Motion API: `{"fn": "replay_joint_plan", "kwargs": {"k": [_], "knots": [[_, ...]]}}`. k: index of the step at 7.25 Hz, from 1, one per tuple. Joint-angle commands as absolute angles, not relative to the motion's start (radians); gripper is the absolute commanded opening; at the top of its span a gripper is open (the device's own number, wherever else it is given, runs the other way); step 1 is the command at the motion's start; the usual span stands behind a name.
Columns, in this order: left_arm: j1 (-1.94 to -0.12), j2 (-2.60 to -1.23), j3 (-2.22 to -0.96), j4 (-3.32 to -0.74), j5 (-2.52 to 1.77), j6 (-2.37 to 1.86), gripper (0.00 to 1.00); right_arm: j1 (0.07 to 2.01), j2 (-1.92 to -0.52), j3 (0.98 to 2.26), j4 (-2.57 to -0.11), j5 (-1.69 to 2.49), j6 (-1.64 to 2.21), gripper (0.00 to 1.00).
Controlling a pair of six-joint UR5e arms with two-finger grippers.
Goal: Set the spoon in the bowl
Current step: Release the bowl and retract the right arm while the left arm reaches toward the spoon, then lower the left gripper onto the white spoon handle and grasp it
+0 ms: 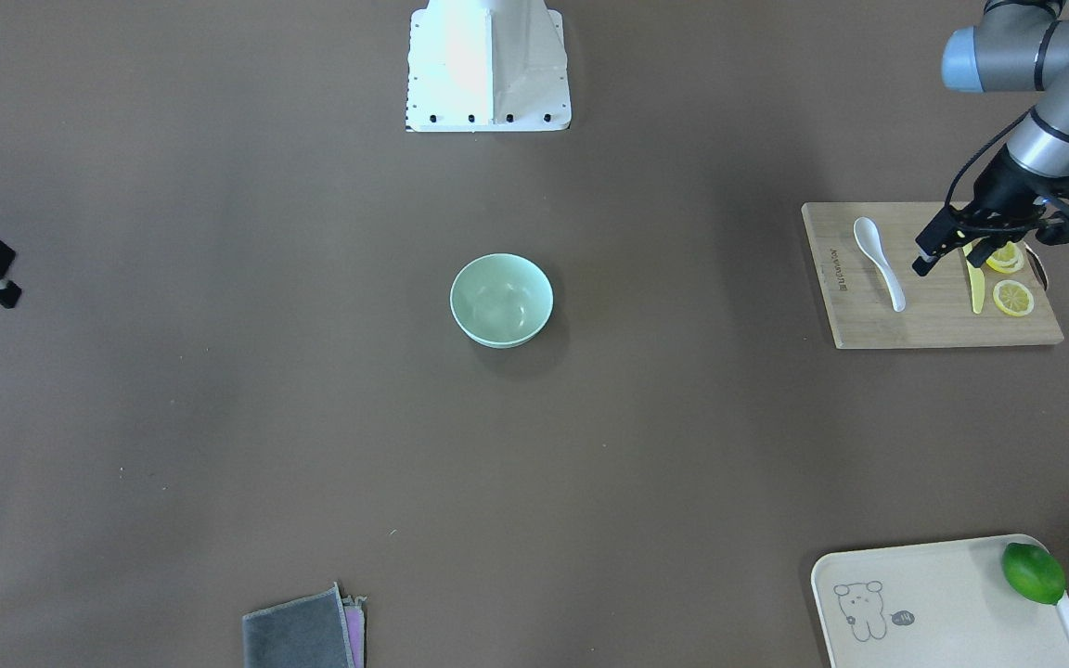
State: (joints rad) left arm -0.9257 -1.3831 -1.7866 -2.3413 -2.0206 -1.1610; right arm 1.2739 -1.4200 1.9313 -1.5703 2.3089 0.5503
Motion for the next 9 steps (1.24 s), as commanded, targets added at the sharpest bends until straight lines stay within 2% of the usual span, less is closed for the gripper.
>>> {"fn": "replay_joint_plan", "kwargs": {"k": [1,4,6,7,9], "knots": [[-0.810,-1.379,-1.783,-2.350,-1.930,-1.218,0.88,1.445,-1.525,1.887,-1.563,2.424,0.298,1.00],[-0.782,-1.391,-1.772,-2.350,-1.914,-1.215,0.47,1.447,-1.542,1.887,-1.563,2.421,0.296,1.00],[-0.782,-1.391,-1.766,-2.349,-1.914,-1.207,0.28,1.447,-1.543,1.885,-1.565,2.421,0.299,1.00],[-0.779,-1.393,-1.761,-2.350,-1.914,-1.207,0.22,1.450,-1.543,1.885,-1.565,2.419,0.299,1.00],[-0.776,-1.391,-1.759,-2.349,-1.914,-1.206,0.23,1.453,-1.543,1.885,-1.565,2.419,0.299,1.00]]}}
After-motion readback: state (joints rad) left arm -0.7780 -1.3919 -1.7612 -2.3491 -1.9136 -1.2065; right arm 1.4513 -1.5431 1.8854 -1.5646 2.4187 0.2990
